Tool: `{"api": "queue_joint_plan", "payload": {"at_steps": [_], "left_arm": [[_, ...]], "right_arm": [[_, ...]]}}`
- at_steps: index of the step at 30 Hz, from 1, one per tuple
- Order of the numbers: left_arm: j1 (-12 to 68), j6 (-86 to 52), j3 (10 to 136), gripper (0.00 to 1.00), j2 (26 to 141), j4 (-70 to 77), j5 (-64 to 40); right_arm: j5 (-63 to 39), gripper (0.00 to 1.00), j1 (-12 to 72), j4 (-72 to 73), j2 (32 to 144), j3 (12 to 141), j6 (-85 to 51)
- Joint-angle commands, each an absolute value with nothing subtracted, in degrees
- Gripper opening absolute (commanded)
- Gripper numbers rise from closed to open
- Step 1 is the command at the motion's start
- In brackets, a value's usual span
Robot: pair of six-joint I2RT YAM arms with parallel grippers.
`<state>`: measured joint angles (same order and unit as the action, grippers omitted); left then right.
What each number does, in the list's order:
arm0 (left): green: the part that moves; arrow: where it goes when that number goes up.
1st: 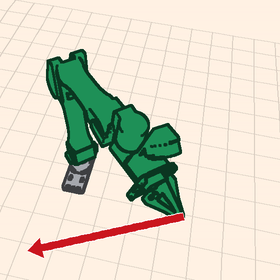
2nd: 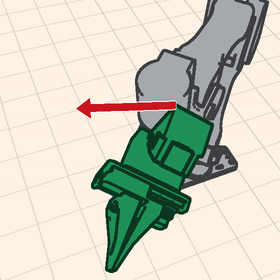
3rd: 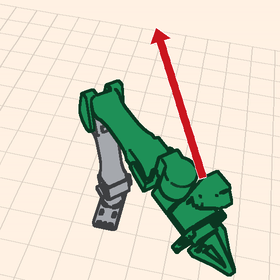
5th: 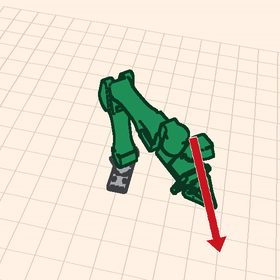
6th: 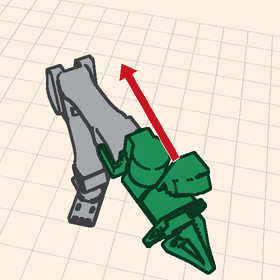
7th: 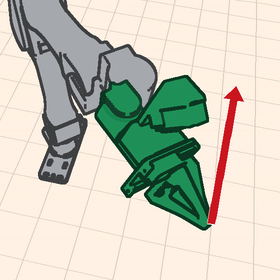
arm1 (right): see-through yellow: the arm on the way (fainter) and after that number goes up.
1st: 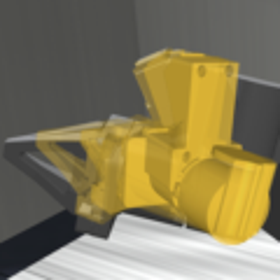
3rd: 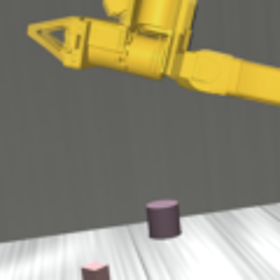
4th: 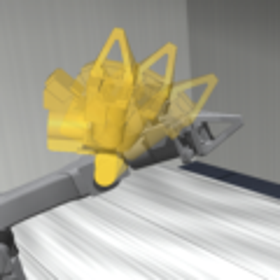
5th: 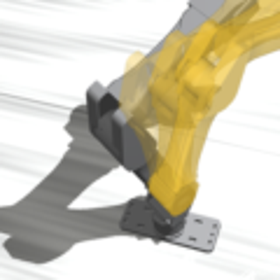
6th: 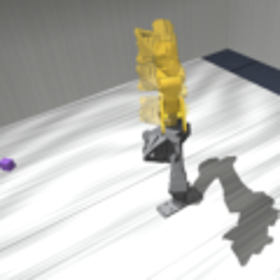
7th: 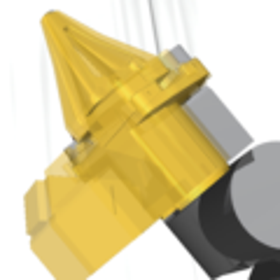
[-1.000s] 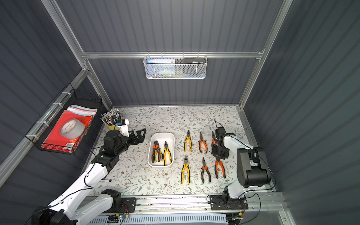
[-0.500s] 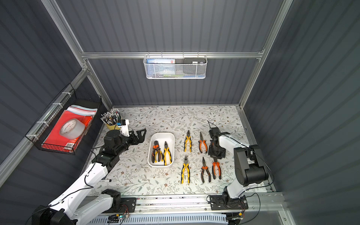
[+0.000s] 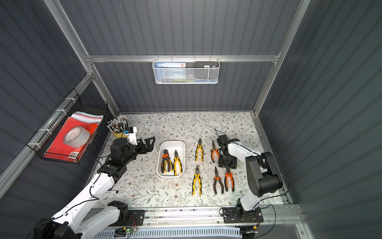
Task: Take the pliers out of the storage box
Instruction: Place the pliers at the center of the board.
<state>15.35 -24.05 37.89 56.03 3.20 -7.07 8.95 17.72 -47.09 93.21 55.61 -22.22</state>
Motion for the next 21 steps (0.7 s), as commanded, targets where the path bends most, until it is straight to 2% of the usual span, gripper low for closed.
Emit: {"api": "queue_joint_plan", "payload": {"at_steps": [1,9,14,21], "left_arm": [[15.56,-23.01,38.07,0.99,56.46,2.9,-7.26],[15.56,-23.01,38.12,0.99,56.65,2.81,-7.06],[15.56,-23.04,38.06,0.99,56.69,2.82,-7.05],[15.56,-23.2,38.11,0.99,57.05,2.99,-7.09]], "right_arm": [[9.07,0.59,18.45,-50.81,88.95,58.47,-24.98],[-3.67,0.5,19.71,-45.01,80.79,53.6,-35.85],[-5.25,0.44,19.95,-40.31,76.11,45.2,-39.86],[-6.12,0.43,20.04,-37.82,73.72,38.47,-40.58]]}}
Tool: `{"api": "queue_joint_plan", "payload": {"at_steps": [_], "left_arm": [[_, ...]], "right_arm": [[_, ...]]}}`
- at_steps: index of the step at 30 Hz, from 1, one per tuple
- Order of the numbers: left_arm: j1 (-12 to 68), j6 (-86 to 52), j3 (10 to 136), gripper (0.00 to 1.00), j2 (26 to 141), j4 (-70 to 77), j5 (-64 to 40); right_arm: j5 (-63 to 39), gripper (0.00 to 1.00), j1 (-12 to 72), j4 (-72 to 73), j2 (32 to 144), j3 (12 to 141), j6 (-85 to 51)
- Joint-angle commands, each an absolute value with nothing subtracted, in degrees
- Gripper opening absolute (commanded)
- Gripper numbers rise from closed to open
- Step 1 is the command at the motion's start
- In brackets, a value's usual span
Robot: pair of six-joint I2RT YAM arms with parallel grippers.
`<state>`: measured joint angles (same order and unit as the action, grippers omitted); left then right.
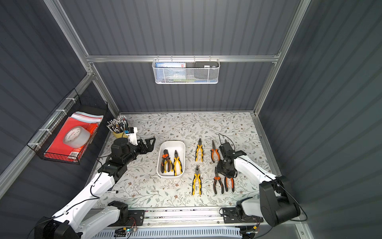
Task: Take the pliers out of the storage box
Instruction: Place the pliers at the center of the board.
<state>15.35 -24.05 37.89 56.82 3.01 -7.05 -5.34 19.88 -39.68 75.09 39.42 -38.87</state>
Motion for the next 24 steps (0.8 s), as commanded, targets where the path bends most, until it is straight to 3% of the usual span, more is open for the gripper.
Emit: {"api": "queue_joint_plan", "payload": {"at_steps": [1,11,24], "left_arm": [[15.56,-23.24,38.06,0.99,57.18,2.99,-7.1],[15.56,-23.21,38.21,0.99,57.35,2.9,-7.03],[15.51,-23.16,38.19,0.99,57.15,2.72,-6.99]], "right_arm": [[-5.88,0.43,20.04,-37.86,73.67,38.25,-40.57],[-0.1,0.42,19.95,-41.24,73.41,38.06,-40.86],[-2.0,0.44,20.04,-43.67,70.65,40.05,-39.21]]}}
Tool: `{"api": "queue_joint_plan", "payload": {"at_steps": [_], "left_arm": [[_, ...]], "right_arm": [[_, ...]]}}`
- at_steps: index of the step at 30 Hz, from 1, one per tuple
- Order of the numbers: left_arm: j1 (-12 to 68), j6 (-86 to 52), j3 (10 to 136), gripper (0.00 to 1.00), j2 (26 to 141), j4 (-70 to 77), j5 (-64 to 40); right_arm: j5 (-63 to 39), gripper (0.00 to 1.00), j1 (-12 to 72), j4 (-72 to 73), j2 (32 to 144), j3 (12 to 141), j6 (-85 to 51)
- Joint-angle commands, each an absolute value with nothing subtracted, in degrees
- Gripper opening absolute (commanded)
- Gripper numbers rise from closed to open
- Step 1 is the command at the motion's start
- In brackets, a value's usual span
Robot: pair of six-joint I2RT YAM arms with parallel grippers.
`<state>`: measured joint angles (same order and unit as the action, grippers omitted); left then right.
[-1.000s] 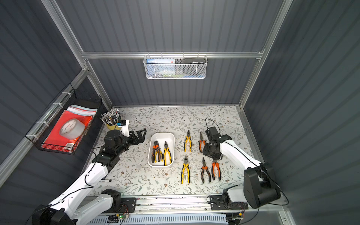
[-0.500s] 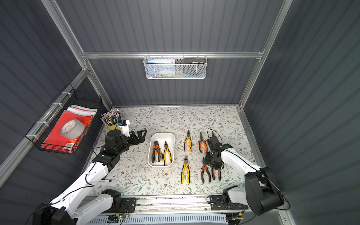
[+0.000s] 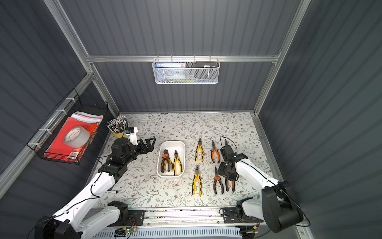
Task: Take the pliers out of the storage box
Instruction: Place the pliers at the center of the board, then pick up the pliers from the storage box.
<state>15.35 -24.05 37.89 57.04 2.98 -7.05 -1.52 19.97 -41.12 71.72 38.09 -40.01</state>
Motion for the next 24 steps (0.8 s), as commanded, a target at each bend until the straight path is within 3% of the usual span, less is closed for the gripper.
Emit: {"api": "queue_joint_plan", "payload": {"at_steps": [1,7,11,24], "left_arm": [[15.55,-23.19,38.17,0.99,57.17,2.72,-7.03],[15.56,-23.29,38.32,0.99,57.56,2.54,-6.84],[15.56,-23.36,38.56,0.99,58.3,2.2,-6.6],[15.6,-23.47,38.99,0.99,59.45,1.58,-5.6]], "right_arm": [[-3.73,0.46,20.12,-43.67,70.14,41.31,-38.61],[-10.97,0.48,21.71,-41.68,67.1,51.73,-37.8],[-11.8,0.48,27.15,-38.5,69.24,59.9,-38.98],[-4.28,0.51,45.6,-39.56,98.64,83.47,-41.31]]}}
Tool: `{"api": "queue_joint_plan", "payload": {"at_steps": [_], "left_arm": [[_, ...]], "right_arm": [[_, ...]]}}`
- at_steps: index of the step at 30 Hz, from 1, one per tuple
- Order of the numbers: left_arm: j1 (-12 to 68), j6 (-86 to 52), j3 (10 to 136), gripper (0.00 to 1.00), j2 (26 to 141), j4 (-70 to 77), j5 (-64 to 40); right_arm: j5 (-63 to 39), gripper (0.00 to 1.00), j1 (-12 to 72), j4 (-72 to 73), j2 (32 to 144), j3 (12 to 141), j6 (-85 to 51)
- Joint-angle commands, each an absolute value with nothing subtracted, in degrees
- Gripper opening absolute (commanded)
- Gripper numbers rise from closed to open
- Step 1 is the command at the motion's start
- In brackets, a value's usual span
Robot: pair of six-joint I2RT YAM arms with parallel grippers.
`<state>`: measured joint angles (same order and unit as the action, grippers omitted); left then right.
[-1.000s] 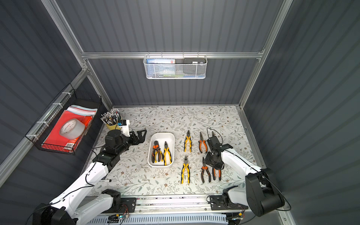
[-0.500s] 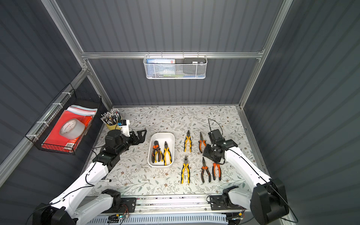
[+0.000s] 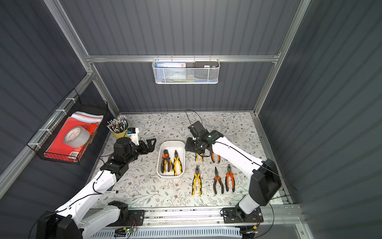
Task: Take the pliers out of the storage box
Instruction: Pick up the pliers from the storage box.
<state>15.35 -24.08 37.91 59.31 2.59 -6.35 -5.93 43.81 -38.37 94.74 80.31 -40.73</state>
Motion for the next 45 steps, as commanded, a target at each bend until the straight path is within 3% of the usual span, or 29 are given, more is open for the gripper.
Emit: {"api": "queue_joint_plan", "payload": {"at_steps": [1,10,20,31,40,45], "left_arm": [[15.55,-23.48,39.02,0.99,59.42,1.6,-5.55],[15.56,-23.32,38.99,0.99,59.19,1.51,-5.69],[15.58,-23.29,39.01,0.99,59.32,1.52,-5.98],[15.56,-23.29,39.02,0.99,59.68,1.59,-6.23],[15.56,-23.29,39.03,0.99,60.0,1.62,-6.27],[15.56,-23.29,39.02,0.99,60.08,1.75,-6.28]], "right_arm": [[-4.43,0.52,46.4,-39.25,100.55,84.81,-41.31],[-4.36,0.49,49.55,-40.06,112.45,92.68,-42.33],[0.12,0.47,52.59,-51.18,123.35,102.41,-37.89],[7.3,0.47,54.3,-59.57,128.9,110.01,-35.45],[6.4,0.48,54.36,-59.93,131.26,110.92,-34.54],[5.35,0.55,54.32,-59.78,131.91,111.01,-35.1]]}}
